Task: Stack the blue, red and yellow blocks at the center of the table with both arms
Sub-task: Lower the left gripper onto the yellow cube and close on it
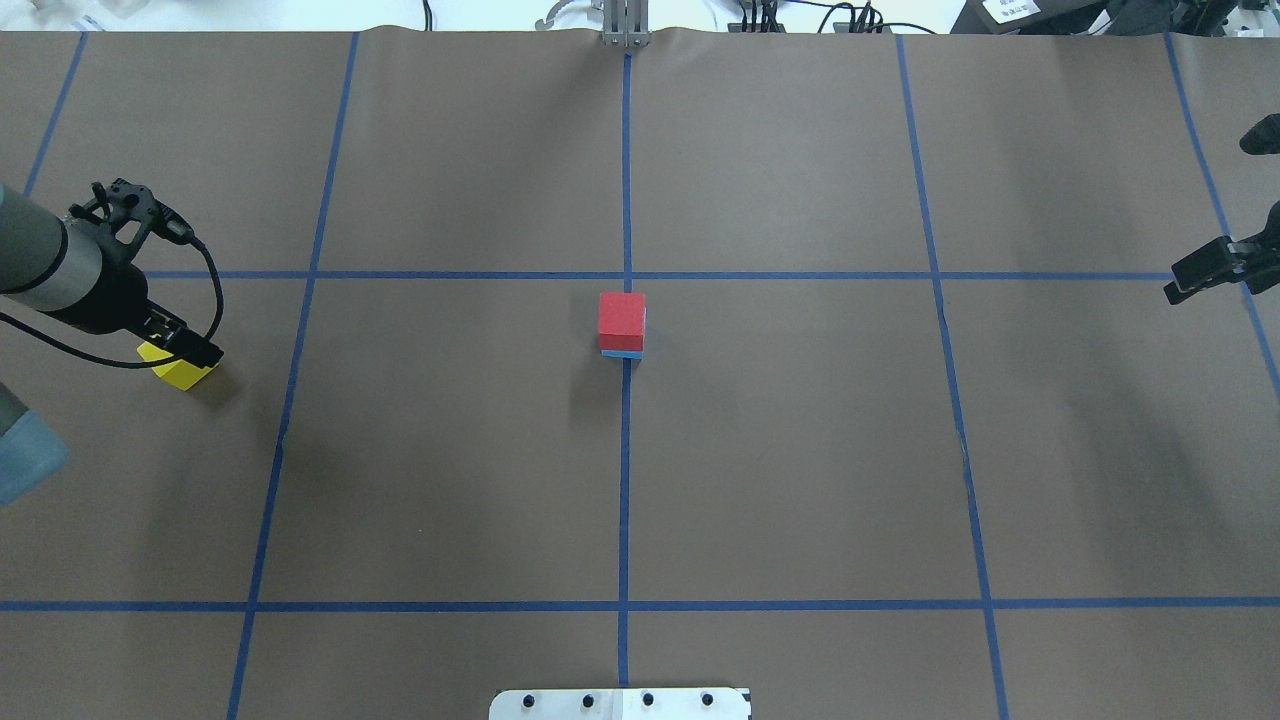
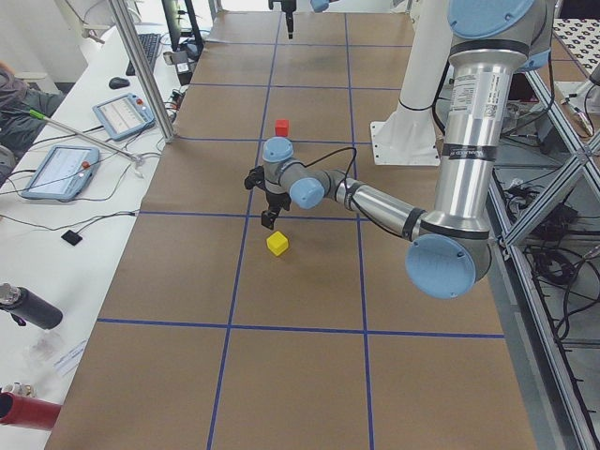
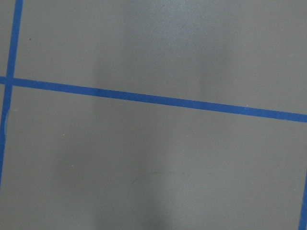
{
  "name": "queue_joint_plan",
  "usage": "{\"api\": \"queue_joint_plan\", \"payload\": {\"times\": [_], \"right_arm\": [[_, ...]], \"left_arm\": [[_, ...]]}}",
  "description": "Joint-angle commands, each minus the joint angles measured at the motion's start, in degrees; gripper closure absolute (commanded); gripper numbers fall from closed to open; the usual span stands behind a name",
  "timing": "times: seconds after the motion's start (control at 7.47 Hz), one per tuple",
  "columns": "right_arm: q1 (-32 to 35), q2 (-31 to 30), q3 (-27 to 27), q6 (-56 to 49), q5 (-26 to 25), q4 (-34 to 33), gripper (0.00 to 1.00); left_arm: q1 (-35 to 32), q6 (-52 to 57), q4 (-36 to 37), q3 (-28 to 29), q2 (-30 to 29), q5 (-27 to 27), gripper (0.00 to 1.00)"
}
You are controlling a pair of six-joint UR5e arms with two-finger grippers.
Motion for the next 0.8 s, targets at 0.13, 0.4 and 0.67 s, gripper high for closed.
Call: {"api": "queue_joint_plan", "payload": {"times": [0.13, 0.4, 0.67], "right_arm": [[0.0, -0.4, -0.3, 0.1, 0.0, 1.3, 0.00], [0.0, -0.5, -0.3, 0.1, 0.0, 1.3, 0.00], [0.0, -0.5, -0.3, 0.1, 0.0, 1.3, 0.00]], "left_arm": [[-0.4, 4.9, -0.9, 3.2, -0.1, -2.2, 0.00], [-0.6, 6.9, -1.1, 4.5, -0.3, -2.2, 0.00], [-0.7, 8.4, -1.1, 5.6, -0.4, -2.1, 0.00]]}}
